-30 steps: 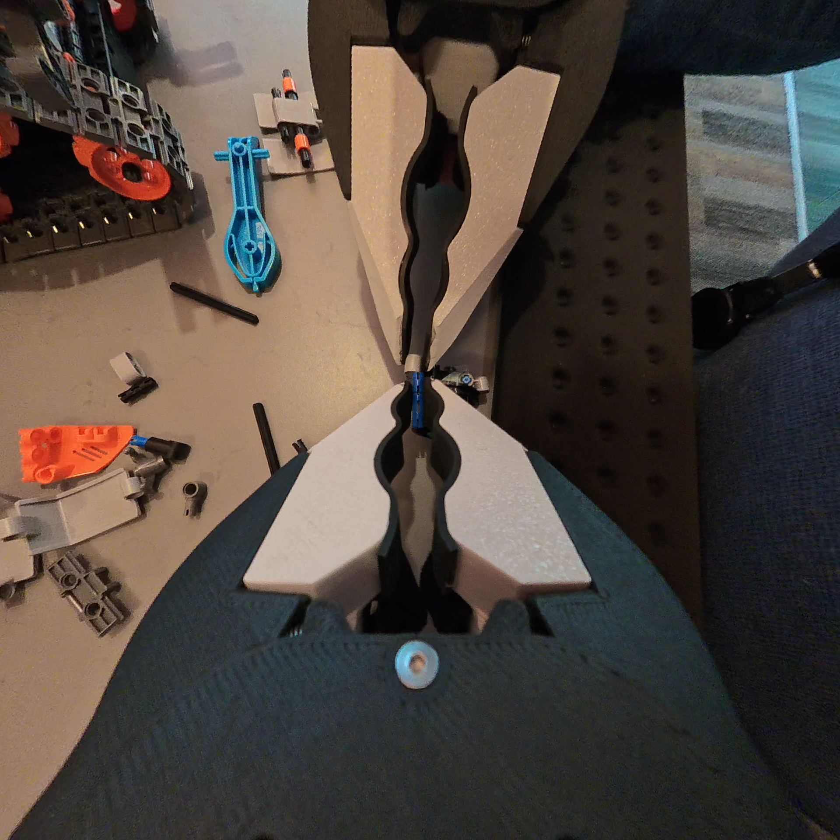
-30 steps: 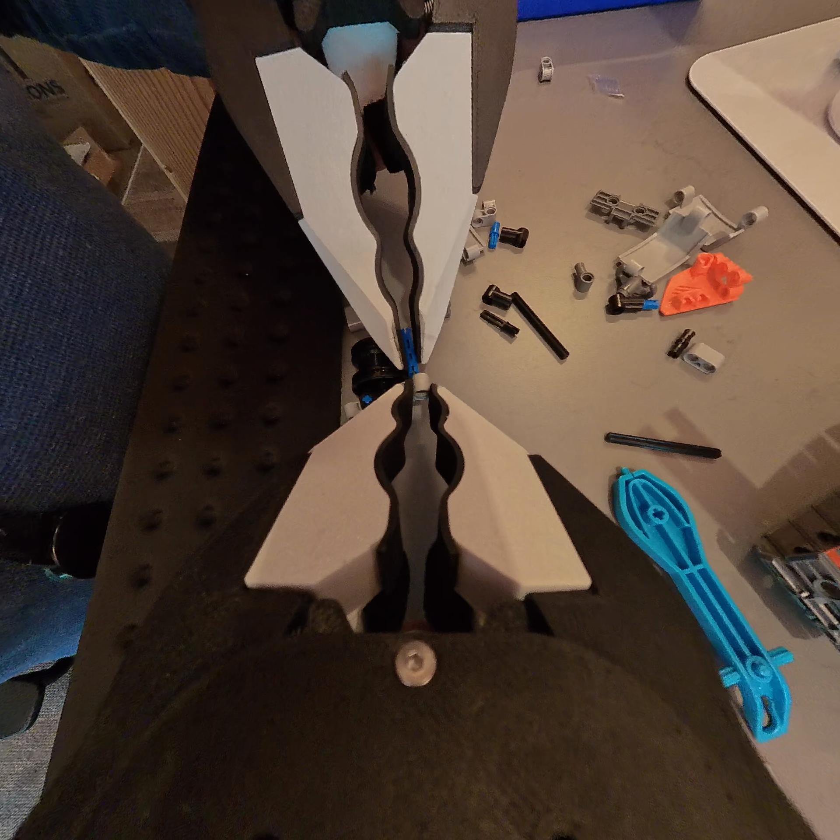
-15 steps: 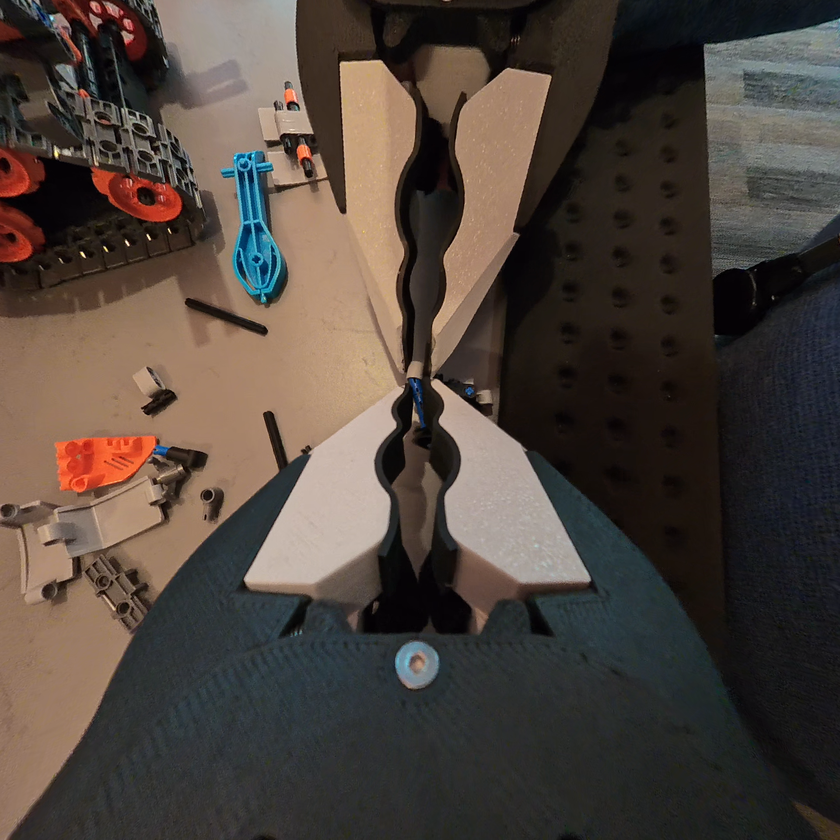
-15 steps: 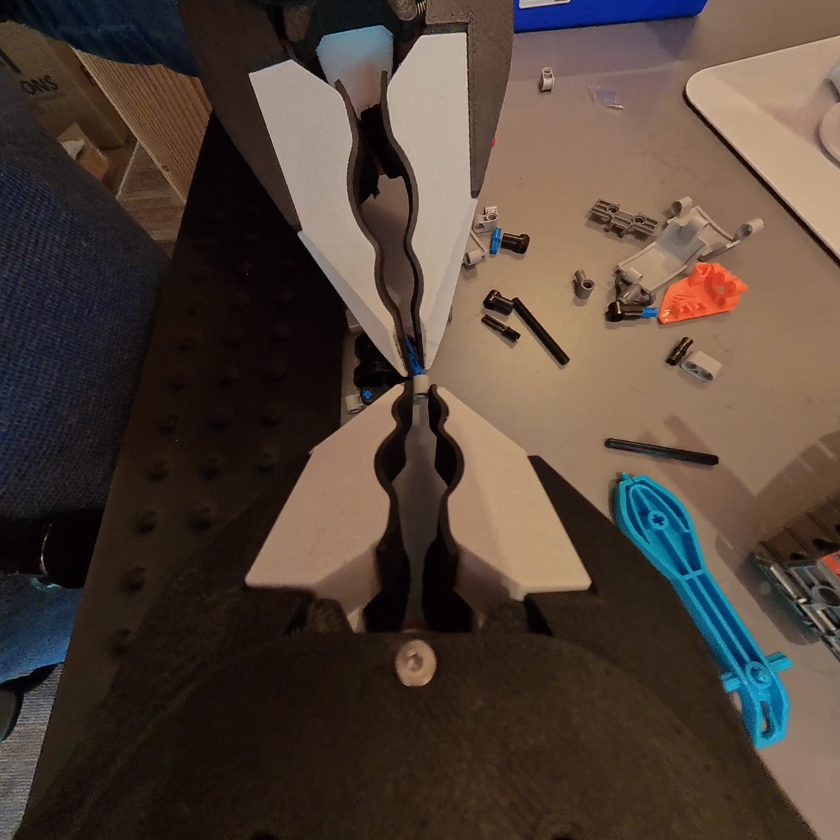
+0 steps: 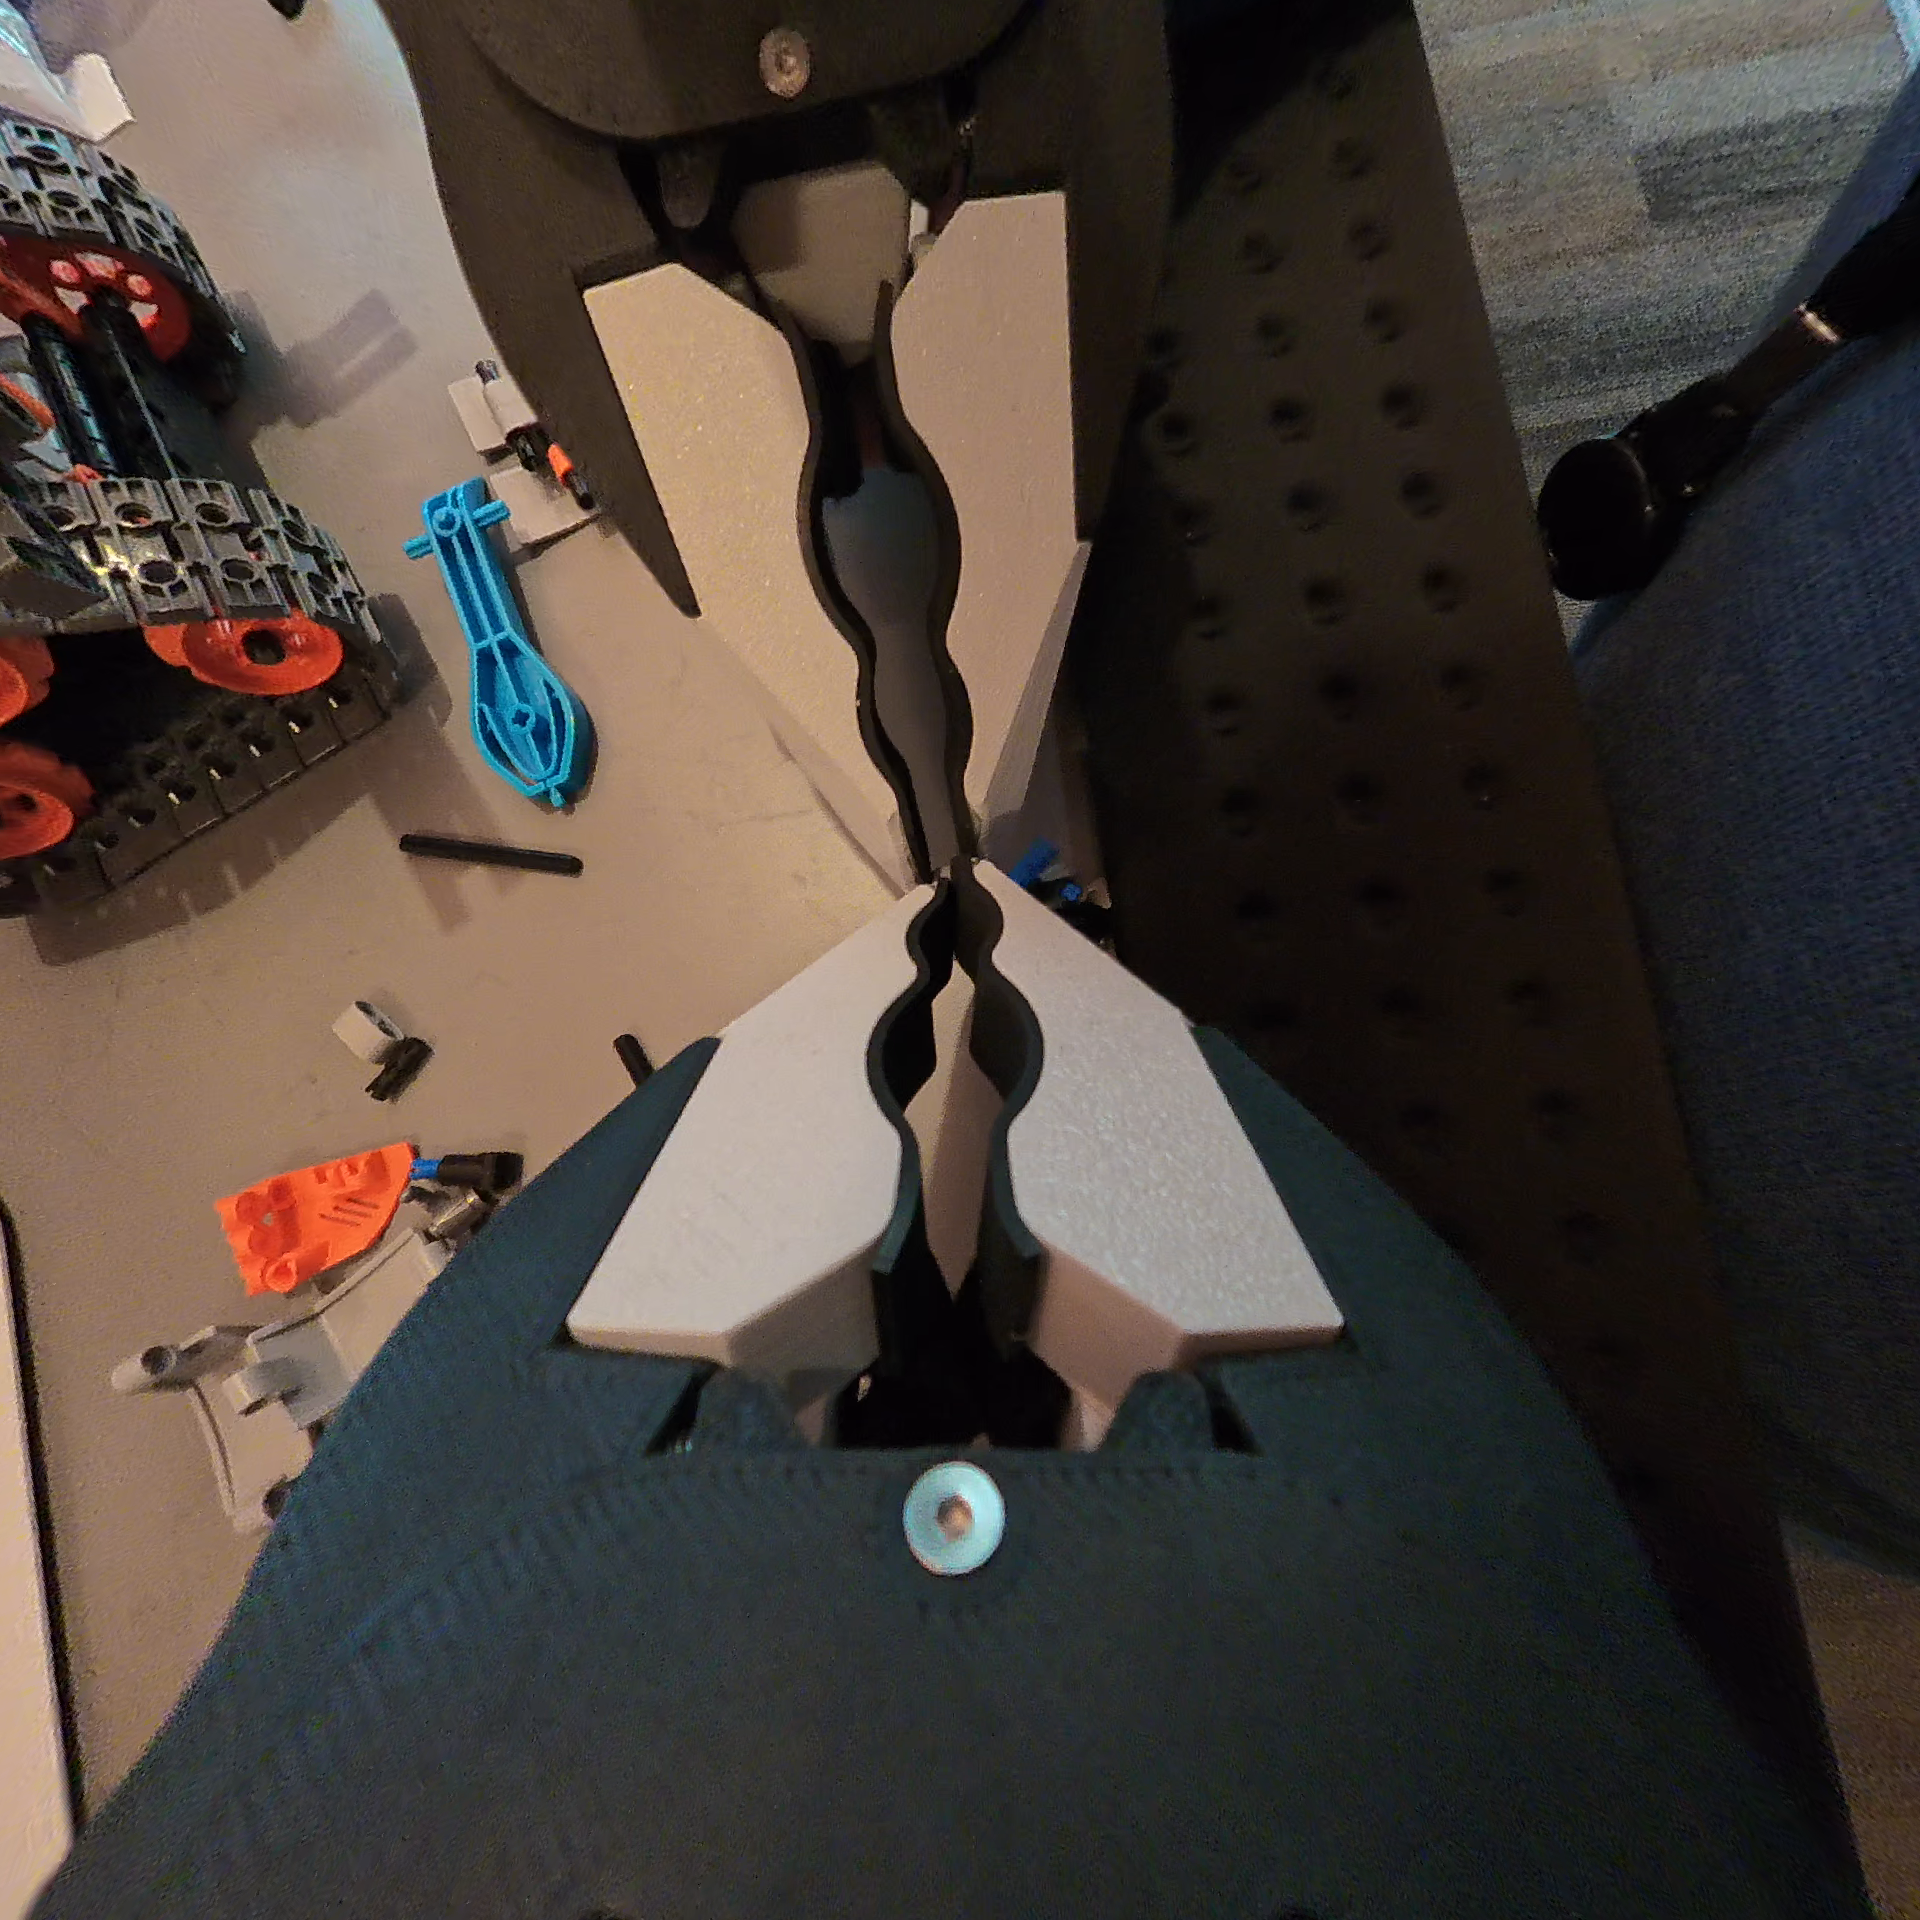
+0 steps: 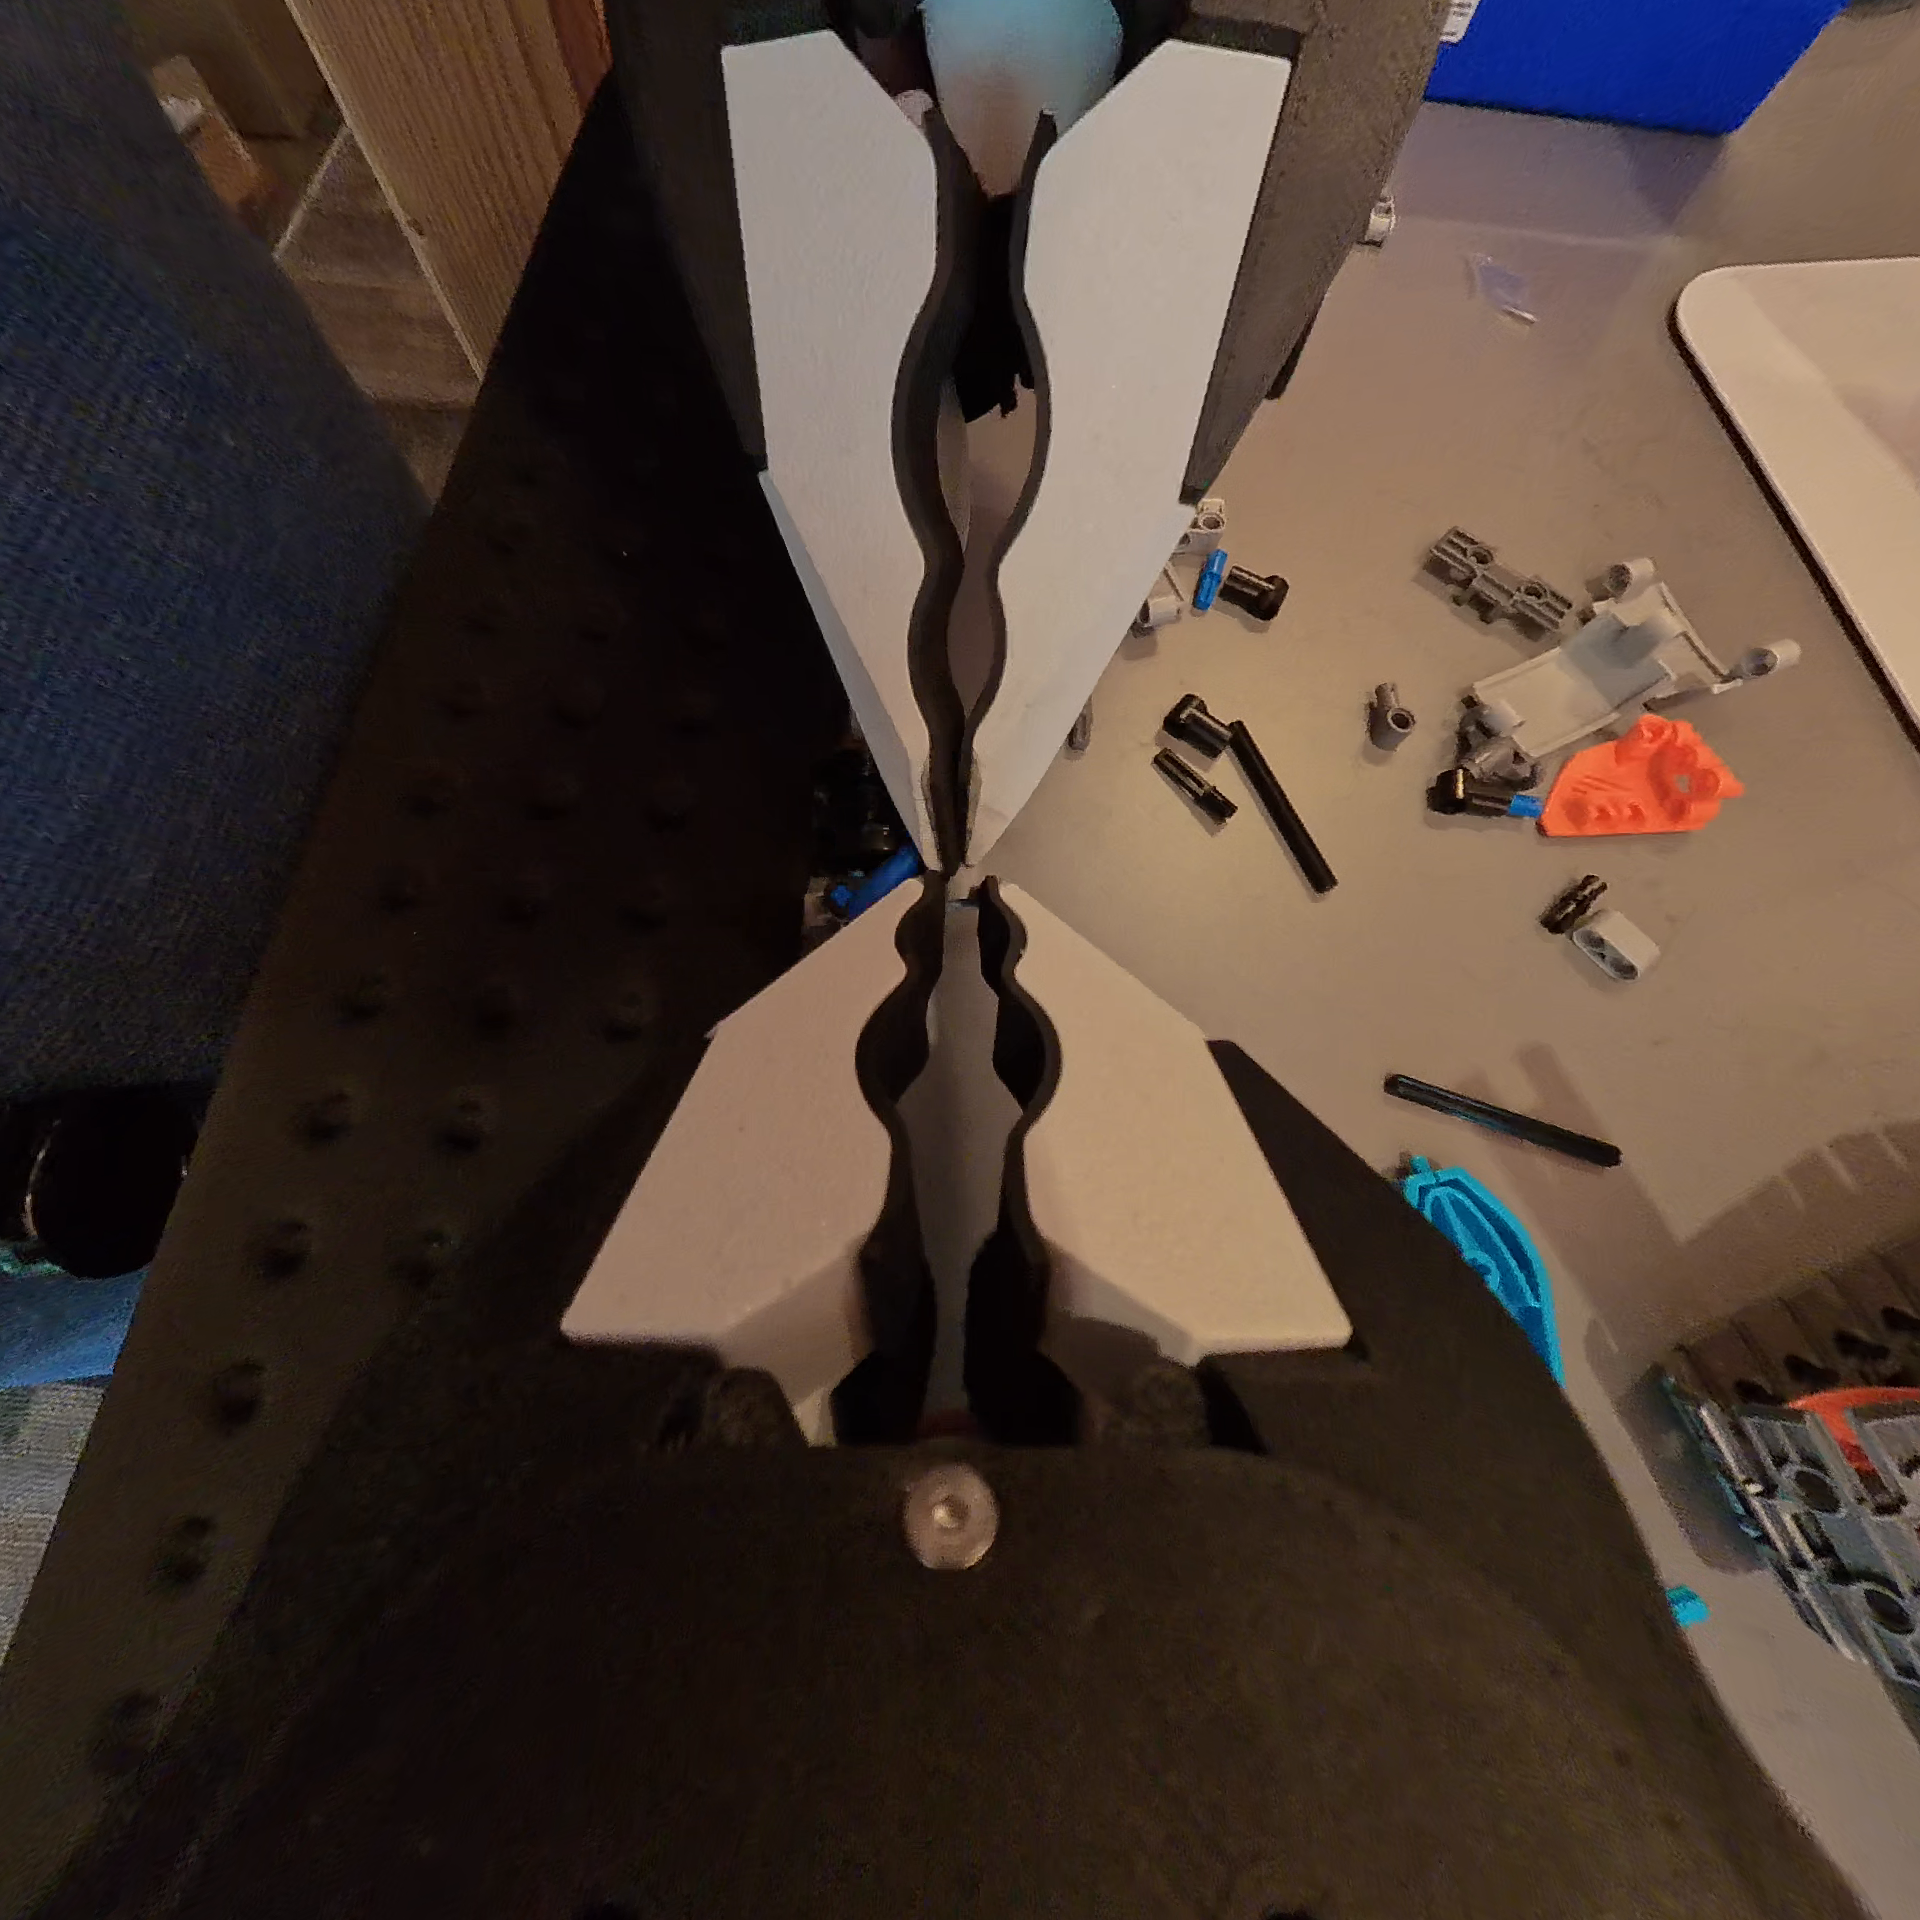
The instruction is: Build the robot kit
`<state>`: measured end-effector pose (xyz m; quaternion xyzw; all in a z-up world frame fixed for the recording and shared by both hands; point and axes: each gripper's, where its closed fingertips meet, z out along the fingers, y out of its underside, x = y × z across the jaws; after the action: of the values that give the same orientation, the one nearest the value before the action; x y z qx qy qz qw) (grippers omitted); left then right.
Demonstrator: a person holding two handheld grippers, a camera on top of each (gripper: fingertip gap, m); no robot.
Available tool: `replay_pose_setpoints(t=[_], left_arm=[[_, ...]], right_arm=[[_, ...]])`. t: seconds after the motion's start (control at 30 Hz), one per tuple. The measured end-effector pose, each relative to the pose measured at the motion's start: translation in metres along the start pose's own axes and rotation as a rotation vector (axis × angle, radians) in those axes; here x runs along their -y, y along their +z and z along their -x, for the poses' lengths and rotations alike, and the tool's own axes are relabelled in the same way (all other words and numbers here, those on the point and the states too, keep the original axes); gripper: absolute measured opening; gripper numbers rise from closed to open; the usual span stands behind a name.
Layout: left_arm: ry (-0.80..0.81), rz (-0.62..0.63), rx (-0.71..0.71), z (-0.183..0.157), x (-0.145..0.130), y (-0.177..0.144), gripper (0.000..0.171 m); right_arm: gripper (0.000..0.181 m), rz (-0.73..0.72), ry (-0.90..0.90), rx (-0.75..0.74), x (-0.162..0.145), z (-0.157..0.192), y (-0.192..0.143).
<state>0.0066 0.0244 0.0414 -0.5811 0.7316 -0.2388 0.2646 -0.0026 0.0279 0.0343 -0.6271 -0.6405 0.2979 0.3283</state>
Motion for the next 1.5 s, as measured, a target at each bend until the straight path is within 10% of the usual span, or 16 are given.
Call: replay_pose_setpoints(t=[0.47, 0.83, 1.23, 1.5], left_arm=[[-0.253, -0.033, -0.004, 0.008, -0.01, -0.015, 0.017], [-0.415, 0.184, 0.23, 0.037, -0.084, -0.054, 0.023], [-0.459, 0.25, 0.321, 0.044, -0.105, -0.097, 0.021], [-0.437, 0.091, 0.201, 0.015, -0.055, -0.08, 0.021]], right_arm=[[0.004, -0.009, 0.06, -0.011, -0.002, -0.01, -0.003], [0.004, -0.001, 0.109, -0.086, -0.015, -0.028, -0.02], [0.005, -0.013, 0.1, -0.101, -0.016, -0.027, -0.023], [0.004, -0.02, 0.114, -0.141, -0.02, -0.038, -0.035]])
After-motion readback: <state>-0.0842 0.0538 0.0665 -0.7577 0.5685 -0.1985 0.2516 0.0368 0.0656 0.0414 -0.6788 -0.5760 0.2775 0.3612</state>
